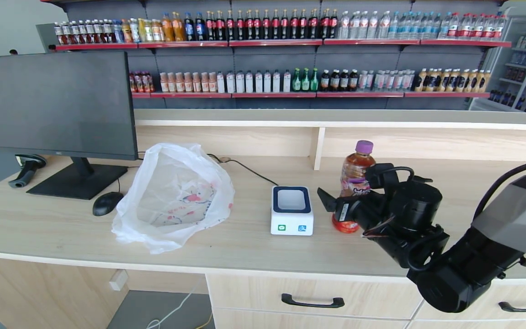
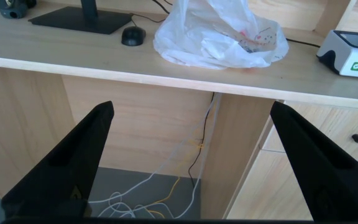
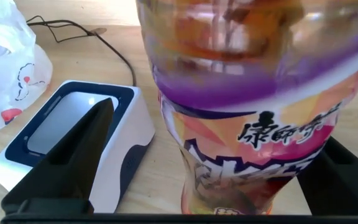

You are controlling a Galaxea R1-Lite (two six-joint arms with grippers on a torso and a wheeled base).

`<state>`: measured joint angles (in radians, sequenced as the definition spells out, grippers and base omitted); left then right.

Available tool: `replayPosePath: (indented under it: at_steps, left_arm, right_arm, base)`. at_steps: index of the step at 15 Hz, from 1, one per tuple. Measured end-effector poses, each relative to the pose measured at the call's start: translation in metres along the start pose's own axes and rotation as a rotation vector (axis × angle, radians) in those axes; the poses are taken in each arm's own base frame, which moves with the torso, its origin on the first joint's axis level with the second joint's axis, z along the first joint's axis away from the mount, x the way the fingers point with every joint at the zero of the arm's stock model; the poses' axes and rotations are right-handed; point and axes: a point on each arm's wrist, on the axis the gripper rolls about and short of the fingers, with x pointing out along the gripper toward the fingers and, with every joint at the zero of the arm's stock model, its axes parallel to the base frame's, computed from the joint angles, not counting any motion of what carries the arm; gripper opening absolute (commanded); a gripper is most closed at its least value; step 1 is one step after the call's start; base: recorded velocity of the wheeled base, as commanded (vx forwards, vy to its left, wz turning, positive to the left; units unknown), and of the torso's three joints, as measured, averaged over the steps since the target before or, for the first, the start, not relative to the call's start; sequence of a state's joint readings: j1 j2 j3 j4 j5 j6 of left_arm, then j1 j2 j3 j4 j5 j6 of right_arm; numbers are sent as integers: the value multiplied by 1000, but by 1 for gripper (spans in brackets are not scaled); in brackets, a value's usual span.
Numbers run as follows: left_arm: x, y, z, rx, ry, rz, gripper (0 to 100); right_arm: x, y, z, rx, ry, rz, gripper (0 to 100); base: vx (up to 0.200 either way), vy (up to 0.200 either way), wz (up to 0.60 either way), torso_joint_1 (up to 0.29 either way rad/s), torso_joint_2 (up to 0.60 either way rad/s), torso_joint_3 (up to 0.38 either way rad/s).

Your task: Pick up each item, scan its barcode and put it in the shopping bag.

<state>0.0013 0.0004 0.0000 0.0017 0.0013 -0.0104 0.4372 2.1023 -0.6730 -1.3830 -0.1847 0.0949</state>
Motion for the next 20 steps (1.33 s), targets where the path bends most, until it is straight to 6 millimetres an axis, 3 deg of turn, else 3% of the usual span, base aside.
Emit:
replayPosePath:
  at_steps: [7, 8, 20]
  left_arm:
    - [0, 0, 0, 0, 0, 0, 100]
    - [0, 0, 0, 0, 0, 0, 100]
    - [0, 0, 0, -5, 0, 1, 100]
  right_arm:
    - [3, 0, -5, -10, 12, -9, 100]
    - [4, 0, -6, -9, 12, -9, 0]
    - [17, -1, -12, 2, -116, -11, 0]
  base:
    - [0, 0, 0, 0, 0, 0]
    - [0, 0, 0, 0, 0, 0]
    - [0, 0, 0, 0, 0, 0]
